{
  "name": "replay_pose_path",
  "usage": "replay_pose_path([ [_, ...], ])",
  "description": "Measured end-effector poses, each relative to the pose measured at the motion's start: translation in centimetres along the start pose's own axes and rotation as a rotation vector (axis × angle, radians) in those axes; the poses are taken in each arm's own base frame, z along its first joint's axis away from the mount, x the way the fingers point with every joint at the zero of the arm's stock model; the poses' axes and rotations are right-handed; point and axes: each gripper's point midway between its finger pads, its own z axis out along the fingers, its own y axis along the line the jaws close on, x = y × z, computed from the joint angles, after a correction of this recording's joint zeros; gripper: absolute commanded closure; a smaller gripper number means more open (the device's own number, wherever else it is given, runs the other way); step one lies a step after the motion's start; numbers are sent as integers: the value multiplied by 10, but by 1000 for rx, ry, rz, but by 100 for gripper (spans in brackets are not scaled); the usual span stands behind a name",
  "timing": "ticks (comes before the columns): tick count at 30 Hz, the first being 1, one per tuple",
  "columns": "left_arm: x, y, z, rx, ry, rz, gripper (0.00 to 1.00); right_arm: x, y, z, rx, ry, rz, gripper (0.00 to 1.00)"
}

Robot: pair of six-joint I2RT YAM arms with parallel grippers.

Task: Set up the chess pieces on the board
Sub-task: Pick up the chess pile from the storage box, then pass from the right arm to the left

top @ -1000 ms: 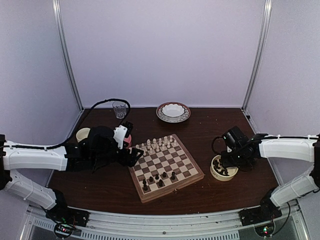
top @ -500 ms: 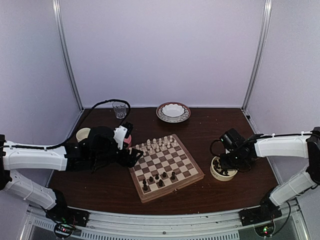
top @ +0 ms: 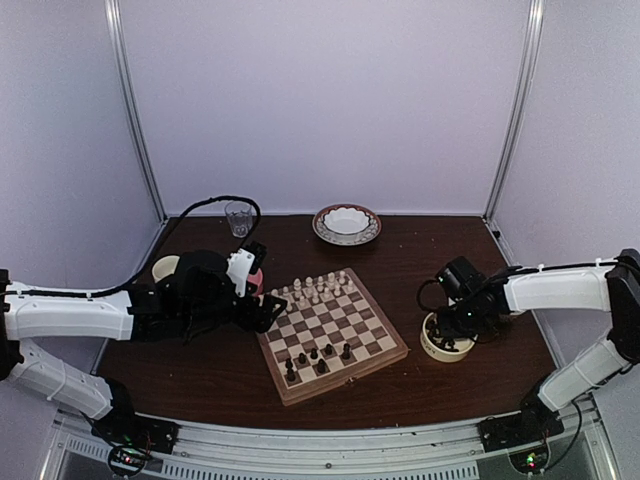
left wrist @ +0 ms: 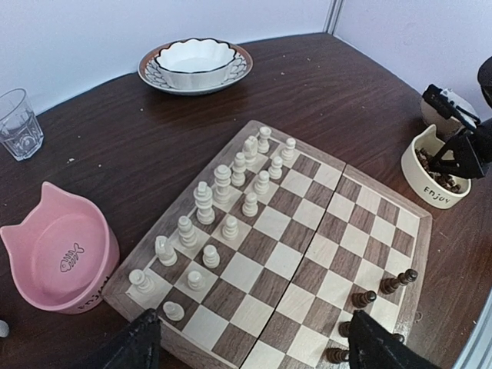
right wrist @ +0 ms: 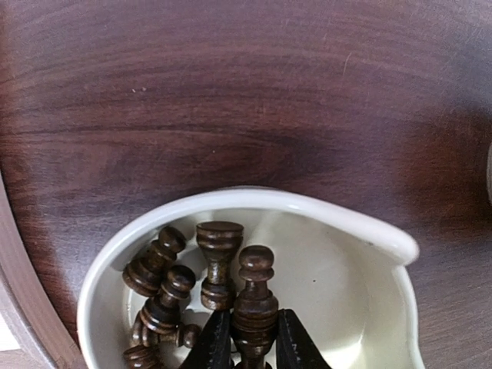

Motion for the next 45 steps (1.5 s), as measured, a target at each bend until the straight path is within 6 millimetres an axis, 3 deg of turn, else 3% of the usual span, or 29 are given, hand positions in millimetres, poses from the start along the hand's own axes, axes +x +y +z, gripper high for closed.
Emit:
replay_pose_path([
  [3, 0, 0, 0, 0, 1, 0, 16, -6, 0, -10, -17, -40, 9, 83],
  [13, 1, -1, 0, 8, 4, 0, 16, -32, -4, -77, -167, -312, 62, 84],
  [19, 0, -12, 0, 70, 6, -2, 19, -37, 12, -111, -381, -466, 73, 85],
  [25, -8, -37, -4, 211, -24, -8, 19, -45, 53, -142, -607, -536, 13, 86],
  [28, -11, -50, -7, 286, -33, -7, 19, -41, 80, -153, -676, -547, -71, 92],
  [31, -13, -59, -10, 338, -42, -6, 19, -40, 107, -162, -710, -563, -159, 91],
  [37, -15, -65, -12, 378, -51, -4, 18, -49, 164, -180, -755, -589, -316, 89],
  [45, -18, -70, -14, 408, -56, -22, 20, -63, 211, -189, -837, -633, -411, 85],
])
